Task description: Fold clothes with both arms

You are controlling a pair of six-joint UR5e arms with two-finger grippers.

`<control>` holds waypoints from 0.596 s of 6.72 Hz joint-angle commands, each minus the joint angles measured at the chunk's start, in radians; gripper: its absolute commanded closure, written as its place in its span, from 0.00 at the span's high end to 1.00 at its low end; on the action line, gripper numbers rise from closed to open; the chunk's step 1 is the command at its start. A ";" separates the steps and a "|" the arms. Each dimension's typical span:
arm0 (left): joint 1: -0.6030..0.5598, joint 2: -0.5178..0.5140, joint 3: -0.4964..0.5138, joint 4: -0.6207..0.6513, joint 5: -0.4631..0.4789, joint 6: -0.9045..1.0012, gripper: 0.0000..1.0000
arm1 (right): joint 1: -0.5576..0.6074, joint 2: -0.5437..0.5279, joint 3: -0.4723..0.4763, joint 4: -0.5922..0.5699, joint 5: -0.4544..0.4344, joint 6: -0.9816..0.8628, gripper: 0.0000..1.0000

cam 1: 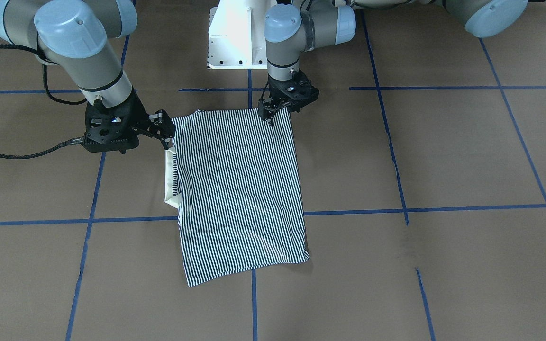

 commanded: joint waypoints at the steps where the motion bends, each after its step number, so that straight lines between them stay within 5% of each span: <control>1: 0.033 0.002 -0.004 0.001 0.000 -0.016 0.96 | 0.000 -0.002 0.002 -0.001 0.000 0.000 1.00; 3: 0.050 0.002 -0.012 0.002 0.000 -0.029 0.94 | 0.000 -0.002 0.004 -0.003 0.000 0.000 1.00; 4: 0.050 0.011 -0.026 0.004 0.000 -0.038 0.84 | 0.000 -0.002 0.005 -0.003 0.000 0.002 1.00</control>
